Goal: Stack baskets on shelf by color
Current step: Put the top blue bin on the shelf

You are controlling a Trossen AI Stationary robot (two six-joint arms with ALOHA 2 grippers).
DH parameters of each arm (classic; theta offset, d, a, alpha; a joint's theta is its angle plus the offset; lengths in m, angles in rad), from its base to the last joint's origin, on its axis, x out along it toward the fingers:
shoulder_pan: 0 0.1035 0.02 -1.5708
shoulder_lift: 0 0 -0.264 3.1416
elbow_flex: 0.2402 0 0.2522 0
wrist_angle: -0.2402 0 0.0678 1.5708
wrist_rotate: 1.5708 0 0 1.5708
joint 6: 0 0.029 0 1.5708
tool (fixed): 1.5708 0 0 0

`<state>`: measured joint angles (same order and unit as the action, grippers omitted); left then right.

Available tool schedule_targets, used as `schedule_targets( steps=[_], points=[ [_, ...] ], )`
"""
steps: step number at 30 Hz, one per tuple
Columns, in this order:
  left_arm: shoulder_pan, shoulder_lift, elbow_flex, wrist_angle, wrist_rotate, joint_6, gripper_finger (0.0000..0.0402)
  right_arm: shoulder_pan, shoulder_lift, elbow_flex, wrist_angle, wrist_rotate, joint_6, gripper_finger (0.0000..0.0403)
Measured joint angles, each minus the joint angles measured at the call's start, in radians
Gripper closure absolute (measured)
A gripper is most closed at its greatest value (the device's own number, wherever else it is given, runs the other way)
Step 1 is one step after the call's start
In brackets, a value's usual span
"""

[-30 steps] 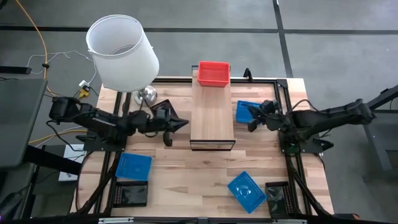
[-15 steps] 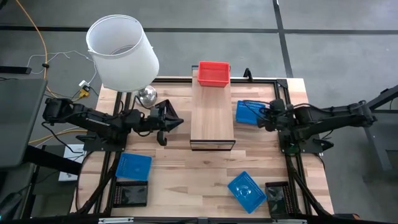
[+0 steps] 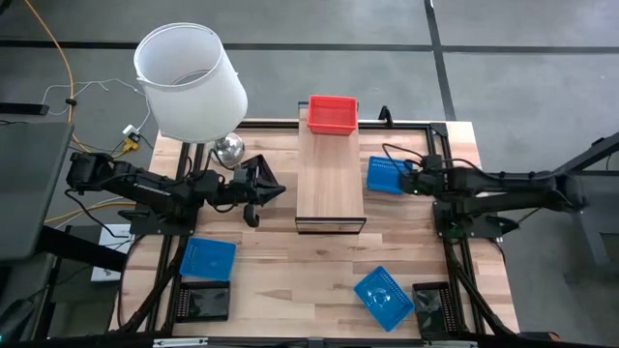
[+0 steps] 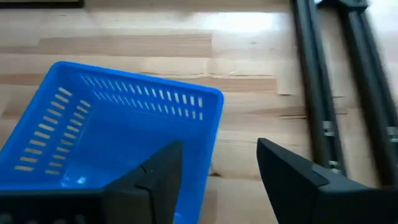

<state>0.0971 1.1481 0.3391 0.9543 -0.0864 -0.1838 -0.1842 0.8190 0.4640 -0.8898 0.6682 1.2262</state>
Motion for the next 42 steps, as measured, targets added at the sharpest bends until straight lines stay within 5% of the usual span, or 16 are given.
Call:
schedule_targets(
  steps=[5, 19, 31, 35, 40, 42],
  points=[
    [0.0, 0.0, 0.0, 0.0, 0.0, 0.0, 0.0402, -0.069, 0.0, -0.08, 0.186, -0.052, -0.103, 0.0206],
    [-0.001, 0.0, 0.0, 0.0, 0.007, -0.001, 0.0401, -0.137, 0.01, -0.102, 0.208, -0.079, -0.106, 0.0206],
    [-0.022, 0.0, 0.0, 0.0, 0.006, -0.005, 0.0401, -0.16, 0.164, -0.102, 0.225, -0.131, -0.105, 0.0211],
    [-0.021, 0.0, 0.0, 0.0, 0.006, -0.005, 0.0402, -0.191, 0.204, -0.102, 0.234, -0.13, -0.126, 0.0262],
    [-0.021, 0.0, 0.0, 0.0, 0.005, -0.005, 0.0401, -0.217, 0.214, -0.101, 0.269, -0.128, -0.196, 0.0383],
    [-0.021, 0.0, 0.0, 0.0, 0.005, -0.005, 0.0401, -0.225, 0.204, -0.089, 0.26, -0.128, -0.219, 0.0387]
  ],
)
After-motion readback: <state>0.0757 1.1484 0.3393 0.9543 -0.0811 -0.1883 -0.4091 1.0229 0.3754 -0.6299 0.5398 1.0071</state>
